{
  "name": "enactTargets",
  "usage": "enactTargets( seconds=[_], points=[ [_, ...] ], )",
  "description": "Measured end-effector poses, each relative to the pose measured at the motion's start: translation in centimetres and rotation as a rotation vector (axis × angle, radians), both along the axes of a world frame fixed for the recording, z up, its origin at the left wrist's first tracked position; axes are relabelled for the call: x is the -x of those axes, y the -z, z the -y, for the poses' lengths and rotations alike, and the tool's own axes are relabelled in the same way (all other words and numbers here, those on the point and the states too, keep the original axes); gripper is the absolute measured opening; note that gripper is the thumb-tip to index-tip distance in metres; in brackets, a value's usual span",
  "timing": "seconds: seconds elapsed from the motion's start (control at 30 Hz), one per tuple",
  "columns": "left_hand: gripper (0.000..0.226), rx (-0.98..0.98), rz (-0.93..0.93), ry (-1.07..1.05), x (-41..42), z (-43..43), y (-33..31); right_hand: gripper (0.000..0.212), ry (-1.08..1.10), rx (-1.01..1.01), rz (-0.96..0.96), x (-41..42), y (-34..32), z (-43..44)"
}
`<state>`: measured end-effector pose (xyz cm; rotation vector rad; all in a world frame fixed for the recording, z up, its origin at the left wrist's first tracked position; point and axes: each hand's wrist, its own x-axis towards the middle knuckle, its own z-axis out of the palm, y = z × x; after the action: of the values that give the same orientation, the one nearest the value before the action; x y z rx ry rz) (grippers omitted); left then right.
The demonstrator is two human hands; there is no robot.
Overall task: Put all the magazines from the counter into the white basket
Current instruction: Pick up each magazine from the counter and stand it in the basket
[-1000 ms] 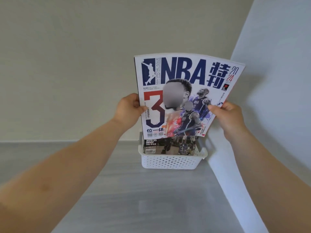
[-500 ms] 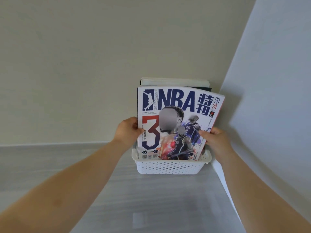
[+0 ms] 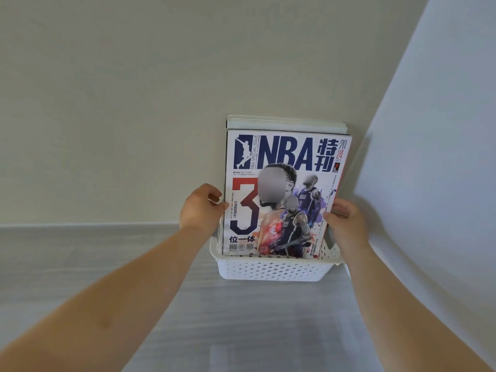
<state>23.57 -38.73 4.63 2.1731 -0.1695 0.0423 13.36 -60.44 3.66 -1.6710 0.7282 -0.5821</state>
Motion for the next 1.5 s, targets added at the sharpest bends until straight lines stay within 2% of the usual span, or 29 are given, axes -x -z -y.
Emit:
enactTargets(
  seconds=[0.27, 0.43, 0.67, 0.77, 0.87, 1.0, 1.1, 1.23, 1.27, 1.37, 1.47, 1.5],
  points=[
    [0.020, -0.003, -0.033, 0.007, 0.1, -0.5, 0.3, 0.035, 0.011, 0.056, -0.001, 0.3, 0.0, -0.6],
    [0.016, 0.052, -0.072, 0.026, 2.1, -3.9, 0.2, 0.035, 0.097, 0.214, -0.052, 2.1, -1.1, -2.9],
    [0.007, 0.059, -0.096, 0.034, 9.6, -16.9, 2.1, 0.038, -0.103, 0.356, -0.076, 5.8, -1.7, -12.7],
    [0.015, -0.027, -0.130, -0.047, 13.1, -23.9, 3.6, 0.037, -0.230, 0.422, -0.135, 7.2, -0.5, -18.5],
    [0.011, -0.170, -0.157, -0.181, 16.0, -30.6, 5.3, 0.038, -0.377, 0.482, -0.211, 9.0, 1.8, -25.0],
    [0.036, -0.431, -0.252, -0.257, 19.2, -38.3, 7.1, 0.055, -0.782, 0.678, -0.397, 11.5, 6.4, -34.4],
    [0.064, -0.659, -0.314, -0.176, 21.6, -42.0, 8.6, 0.063, -0.946, 0.635, -0.486, 12.5, 8.3, -40.6],
    [0.127, -0.677, -0.153, -0.065, 23.7, -43.7, 10.1, 0.069, -1.011, 0.646, -0.544, 12.1, 9.3, -45.6],
    [0.126, -0.740, -0.090, -0.028, 23.6, -44.1, 10.1, 0.069, -1.007, 0.645, -0.549, 11.9, 9.4, -46.4],
    [0.094, -0.802, -0.018, 0.116, 22.9, -44.1, 9.9, 0.065, -0.958, 0.561, -0.522, 11.1, 9.6, -48.5],
    [0.105, -0.778, -0.150, 0.211, 22.3, -43.1, 9.7, 0.051, -0.878, 0.465, -0.431, 10.6, 9.4, -50.0],
    [0.114, -0.728, -0.079, 0.134, 21.9, -42.9, 10.3, 0.046, -0.851, 0.382, -0.412, 10.3, 9.2, -50.4]
  ],
)
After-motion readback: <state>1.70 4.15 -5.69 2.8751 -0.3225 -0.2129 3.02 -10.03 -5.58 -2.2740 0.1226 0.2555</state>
